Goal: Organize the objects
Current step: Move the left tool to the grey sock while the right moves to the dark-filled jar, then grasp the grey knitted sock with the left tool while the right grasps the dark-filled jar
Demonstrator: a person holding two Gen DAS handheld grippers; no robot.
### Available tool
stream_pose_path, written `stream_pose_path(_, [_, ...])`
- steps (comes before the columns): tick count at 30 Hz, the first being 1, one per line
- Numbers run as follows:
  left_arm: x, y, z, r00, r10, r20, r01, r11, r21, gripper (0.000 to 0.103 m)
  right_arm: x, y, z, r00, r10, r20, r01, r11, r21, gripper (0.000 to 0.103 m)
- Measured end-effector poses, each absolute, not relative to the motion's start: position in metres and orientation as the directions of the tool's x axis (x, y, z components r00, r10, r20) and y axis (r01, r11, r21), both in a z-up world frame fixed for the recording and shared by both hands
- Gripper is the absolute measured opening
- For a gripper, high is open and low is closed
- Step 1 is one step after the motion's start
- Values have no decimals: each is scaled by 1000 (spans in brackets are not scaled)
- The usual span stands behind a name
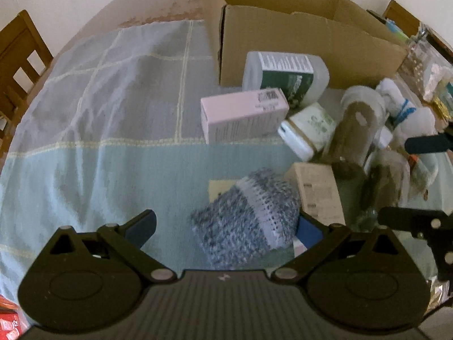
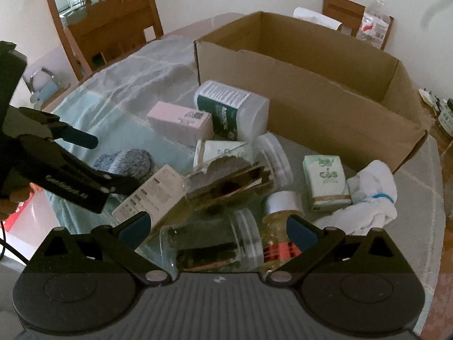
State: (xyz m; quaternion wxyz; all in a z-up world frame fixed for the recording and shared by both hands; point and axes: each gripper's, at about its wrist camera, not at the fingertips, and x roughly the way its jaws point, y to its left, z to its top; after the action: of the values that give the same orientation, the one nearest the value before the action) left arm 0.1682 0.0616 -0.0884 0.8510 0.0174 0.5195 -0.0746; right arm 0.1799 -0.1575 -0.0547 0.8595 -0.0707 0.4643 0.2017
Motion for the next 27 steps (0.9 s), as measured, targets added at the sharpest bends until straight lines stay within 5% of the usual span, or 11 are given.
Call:
stream_pose_path(20, [165,53,-105,439,-109,-892,166,985,-39,102,176,-129,-70,409,250,-878,-568,822,-31,103])
stream_pose_path(27, [169,45,-107,447,-91,-890,155,988,-23,101,177,-127,-72,413,230,-881,-601,796,-73,95])
